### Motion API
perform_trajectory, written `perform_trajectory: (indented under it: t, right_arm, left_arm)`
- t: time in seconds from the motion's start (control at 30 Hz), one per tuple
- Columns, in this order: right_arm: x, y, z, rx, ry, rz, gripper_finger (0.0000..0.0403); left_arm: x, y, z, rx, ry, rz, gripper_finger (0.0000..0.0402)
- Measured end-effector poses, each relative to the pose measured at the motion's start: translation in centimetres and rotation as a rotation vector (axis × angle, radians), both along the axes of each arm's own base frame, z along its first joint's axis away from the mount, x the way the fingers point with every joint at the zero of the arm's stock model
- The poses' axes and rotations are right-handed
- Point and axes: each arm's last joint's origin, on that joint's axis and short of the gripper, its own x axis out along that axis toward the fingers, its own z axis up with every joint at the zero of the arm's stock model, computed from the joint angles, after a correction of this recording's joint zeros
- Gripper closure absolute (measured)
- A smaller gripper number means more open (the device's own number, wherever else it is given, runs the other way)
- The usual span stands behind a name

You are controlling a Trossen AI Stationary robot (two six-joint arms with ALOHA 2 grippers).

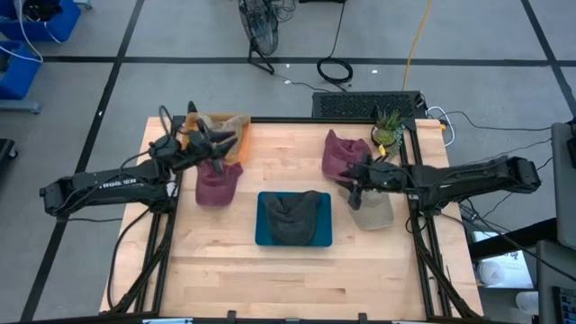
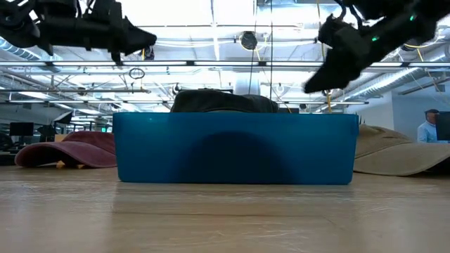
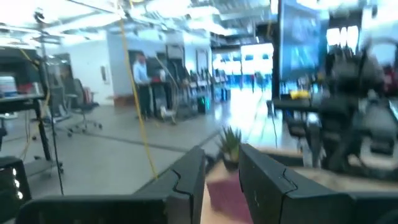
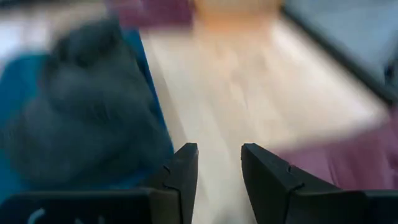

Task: Pick & Place hat
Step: Put the brown cap into the orange bin

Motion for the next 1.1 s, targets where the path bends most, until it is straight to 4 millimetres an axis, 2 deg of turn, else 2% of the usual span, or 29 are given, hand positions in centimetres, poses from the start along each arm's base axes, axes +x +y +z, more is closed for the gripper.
perform_trajectory:
  t: [0.1, 0.23, 0.37, 0.47, 0.63, 0.83, 0.93, 1.1]
  right_arm:
    - [-1.4, 0.3, 1.1, 0.062, 0.189, -0.029, 0.0293]
    - [-3.4, 0.8, 2.3, 0.127, 0.347, -0.026, 0.0293]
    - [-5.1, 1.3, 2.2, 0.18, 0.504, -0.03, 0.0292]
    - [-5.8, 1.6, 1.8, 0.229, 0.598, -0.01, 0.0276]
    - [-5.5, 2.0, 1.1, 0.243, 0.61, 0.027, 0.0215]
    - [-5.2, 1.8, -0.2, 0.067, 0.679, 0.008, 0.0151]
    - [-4.8, 1.7, -0.7, 0.063, 0.717, 0.001, 0.0139]
    - [-3.9, 1.7, -1.7, 0.063, 0.775, -0.006, 0.0144]
  left_arm:
    - [-0.1, 0.4, 1.1, -0.021, -0.046, -0.038, 0.03]
    - [0.0, 0.5, 1.9, -0.079, -0.03, -0.154, 0.03]
    - [0.2, 0.2, 2.0, -0.148, -0.008, -0.26, 0.03]
    - [0.3, -0.1, 1.9, -0.195, 0.005, -0.323, 0.03]
    - [0.6, -0.5, 1.6, -0.225, 0.024, -0.353, 0.03]
    - [0.9, -1.0, 0.9, -0.276, 0.072, -0.287, 0.03]
    - [1.1, -1.3, 0.5, -0.316, 0.105, -0.251, 0.03]
    - [1.3, -2.0, -0.3, -0.351, 0.143, -0.22, 0.03]
